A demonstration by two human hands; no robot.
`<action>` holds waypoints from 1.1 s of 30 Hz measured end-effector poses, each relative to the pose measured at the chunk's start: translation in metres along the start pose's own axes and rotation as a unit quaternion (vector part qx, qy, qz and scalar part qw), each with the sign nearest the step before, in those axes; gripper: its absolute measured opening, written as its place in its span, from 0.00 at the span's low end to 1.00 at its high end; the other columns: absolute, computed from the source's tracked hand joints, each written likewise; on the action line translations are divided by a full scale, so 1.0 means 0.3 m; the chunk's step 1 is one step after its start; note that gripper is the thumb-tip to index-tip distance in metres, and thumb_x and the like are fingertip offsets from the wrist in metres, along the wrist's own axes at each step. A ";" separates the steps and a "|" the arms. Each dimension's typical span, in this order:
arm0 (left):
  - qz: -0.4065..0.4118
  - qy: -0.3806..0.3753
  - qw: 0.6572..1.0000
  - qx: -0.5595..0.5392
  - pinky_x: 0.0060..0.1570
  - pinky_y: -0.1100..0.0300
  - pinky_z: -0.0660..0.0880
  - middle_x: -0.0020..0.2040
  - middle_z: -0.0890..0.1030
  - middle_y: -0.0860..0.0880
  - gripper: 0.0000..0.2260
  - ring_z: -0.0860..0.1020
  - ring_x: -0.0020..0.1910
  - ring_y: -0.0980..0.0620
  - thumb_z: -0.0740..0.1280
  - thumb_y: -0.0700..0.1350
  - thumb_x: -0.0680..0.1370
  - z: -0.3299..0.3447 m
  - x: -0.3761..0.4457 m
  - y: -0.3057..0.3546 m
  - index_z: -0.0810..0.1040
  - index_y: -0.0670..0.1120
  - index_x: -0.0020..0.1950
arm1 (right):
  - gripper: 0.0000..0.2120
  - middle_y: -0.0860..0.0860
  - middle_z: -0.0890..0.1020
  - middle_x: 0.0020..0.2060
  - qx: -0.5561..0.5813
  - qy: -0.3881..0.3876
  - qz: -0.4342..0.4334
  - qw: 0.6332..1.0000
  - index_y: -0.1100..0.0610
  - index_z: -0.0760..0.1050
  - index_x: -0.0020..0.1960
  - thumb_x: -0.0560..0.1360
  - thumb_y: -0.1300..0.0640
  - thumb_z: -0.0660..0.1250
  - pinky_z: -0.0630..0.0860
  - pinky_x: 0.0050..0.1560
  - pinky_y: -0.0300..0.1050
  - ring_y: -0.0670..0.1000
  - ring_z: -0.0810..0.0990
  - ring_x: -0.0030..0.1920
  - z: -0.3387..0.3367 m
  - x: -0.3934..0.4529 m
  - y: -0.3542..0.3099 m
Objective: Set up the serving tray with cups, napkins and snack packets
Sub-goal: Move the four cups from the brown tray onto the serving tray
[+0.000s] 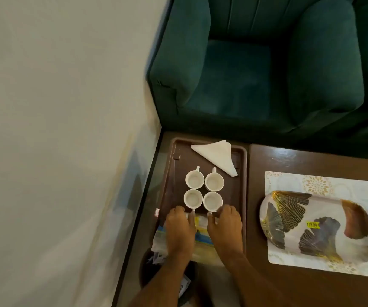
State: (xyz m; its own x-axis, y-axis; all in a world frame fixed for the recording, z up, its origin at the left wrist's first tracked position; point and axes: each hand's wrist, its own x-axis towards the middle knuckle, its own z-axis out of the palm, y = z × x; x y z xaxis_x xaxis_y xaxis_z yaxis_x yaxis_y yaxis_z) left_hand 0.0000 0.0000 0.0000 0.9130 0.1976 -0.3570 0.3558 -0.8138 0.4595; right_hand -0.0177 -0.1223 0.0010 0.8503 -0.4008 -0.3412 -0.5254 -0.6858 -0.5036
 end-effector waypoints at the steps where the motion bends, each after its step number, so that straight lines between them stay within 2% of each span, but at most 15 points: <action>1: 0.000 0.000 1.000 -0.005 0.52 0.58 0.80 0.52 0.83 0.49 0.12 0.81 0.53 0.51 0.68 0.53 0.82 0.015 0.007 -0.008 0.81 0.46 0.57 | 0.09 0.52 0.79 0.48 0.014 0.007 0.014 1.000 0.56 0.76 0.51 0.76 0.54 0.73 0.72 0.47 0.42 0.51 0.77 0.49 0.013 0.000 0.006; 6: -0.023 -0.010 1.000 -0.015 0.48 0.61 0.76 0.51 0.82 0.48 0.11 0.81 0.52 0.50 0.70 0.52 0.81 0.046 0.027 0.002 0.81 0.45 0.55 | 0.11 0.51 0.80 0.43 0.019 0.007 0.096 0.995 0.57 0.78 0.46 0.75 0.50 0.75 0.64 0.36 0.39 0.49 0.75 0.40 0.067 0.012 0.002; 9: -0.017 -0.007 1.000 -0.018 0.47 0.63 0.74 0.51 0.82 0.48 0.13 0.81 0.51 0.51 0.70 0.53 0.81 0.064 0.037 0.004 0.83 0.44 0.55 | 0.11 0.51 0.82 0.42 0.056 0.025 0.118 0.991 0.57 0.81 0.46 0.74 0.49 0.76 0.67 0.37 0.38 0.49 0.78 0.40 0.100 0.024 0.008; 13: -0.024 0.003 0.999 -0.038 0.49 0.58 0.80 0.50 0.83 0.48 0.13 0.82 0.49 0.51 0.70 0.53 0.81 0.094 0.051 0.002 0.84 0.44 0.53 | 0.07 0.50 0.83 0.38 0.108 0.029 0.136 0.984 0.54 0.85 0.42 0.75 0.51 0.75 0.68 0.35 0.36 0.46 0.80 0.37 0.136 0.026 0.026; 16: -0.033 -0.002 0.998 -0.049 0.44 0.58 0.81 0.42 0.84 0.49 0.12 0.82 0.42 0.53 0.70 0.52 0.81 0.108 0.061 -0.003 0.85 0.44 0.48 | 0.07 0.50 0.82 0.37 0.130 0.041 0.136 0.981 0.54 0.85 0.41 0.75 0.52 0.75 0.72 0.37 0.40 0.46 0.79 0.37 0.138 0.023 0.026; 18: -0.037 -0.013 0.998 -0.057 0.37 0.60 0.78 0.37 0.83 0.50 0.12 0.81 0.36 0.54 0.70 0.51 0.81 0.115 0.063 -0.004 0.84 0.45 0.43 | 0.09 0.50 0.81 0.36 0.141 0.047 0.132 0.980 0.55 0.85 0.39 0.75 0.52 0.75 0.76 0.38 0.45 0.48 0.79 0.37 0.141 0.022 0.024; 21: -0.038 -0.017 0.996 -0.079 0.33 0.60 0.74 0.34 0.82 0.50 0.13 0.79 0.33 0.54 0.70 0.51 0.81 0.119 0.066 -0.008 0.84 0.45 0.40 | 0.11 0.48 0.81 0.30 0.156 0.041 0.128 0.978 0.54 0.85 0.37 0.75 0.50 0.74 0.79 0.36 0.51 0.48 0.80 0.34 0.144 0.020 0.025; 25: -0.031 -0.007 0.996 -0.082 0.29 0.63 0.64 0.30 0.80 0.50 0.14 0.75 0.29 0.55 0.70 0.48 0.81 0.123 0.066 -0.010 0.82 0.44 0.36 | 0.09 0.46 0.83 0.28 0.176 0.034 0.144 0.973 0.55 0.86 0.38 0.76 0.54 0.75 0.80 0.35 0.48 0.47 0.82 0.31 0.133 0.029 0.019; 26: -0.029 -0.003 0.996 -0.081 0.29 0.63 0.65 0.30 0.79 0.49 0.15 0.75 0.29 0.55 0.70 0.47 0.81 0.123 0.063 -0.008 0.82 0.43 0.36 | 0.08 0.46 0.83 0.28 0.178 0.033 0.151 0.972 0.56 0.87 0.39 0.76 0.54 0.75 0.80 0.35 0.46 0.48 0.82 0.32 0.128 0.030 0.020; 30: -0.035 0.004 0.997 -0.074 0.32 0.53 0.77 0.31 0.81 0.47 0.14 0.78 0.31 0.52 0.71 0.47 0.81 0.121 0.048 0.003 0.84 0.42 0.38 | 0.06 0.46 0.81 0.28 0.185 0.042 0.156 0.969 0.57 0.87 0.41 0.76 0.57 0.75 0.72 0.33 0.36 0.46 0.80 0.31 0.103 0.024 0.029; 31: -0.034 0.006 0.996 -0.077 0.31 0.54 0.76 0.31 0.81 0.47 0.14 0.78 0.31 0.52 0.71 0.47 0.81 0.117 0.042 0.006 0.84 0.42 0.38 | 0.06 0.46 0.81 0.28 0.183 0.046 0.152 0.970 0.58 0.88 0.41 0.75 0.57 0.76 0.72 0.33 0.36 0.45 0.79 0.30 0.096 0.019 0.032; 33: -0.029 0.014 0.996 -0.086 0.29 0.62 0.69 0.30 0.80 0.48 0.14 0.75 0.29 0.55 0.71 0.46 0.81 0.102 0.024 0.020 0.84 0.42 0.37 | 0.07 0.50 0.83 0.28 0.179 0.054 0.140 0.972 0.59 0.87 0.39 0.75 0.57 0.76 0.76 0.34 0.40 0.49 0.80 0.30 0.080 0.008 0.036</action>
State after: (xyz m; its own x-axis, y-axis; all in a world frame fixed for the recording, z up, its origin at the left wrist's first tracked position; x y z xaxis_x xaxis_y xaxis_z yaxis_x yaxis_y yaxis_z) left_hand 0.0024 -0.0201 -0.0246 0.8941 0.2588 -0.3655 0.4351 -0.6955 0.5718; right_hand -0.0221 -0.1160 -0.0242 0.6600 -0.6165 -0.4293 -0.6981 -0.2921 -0.6537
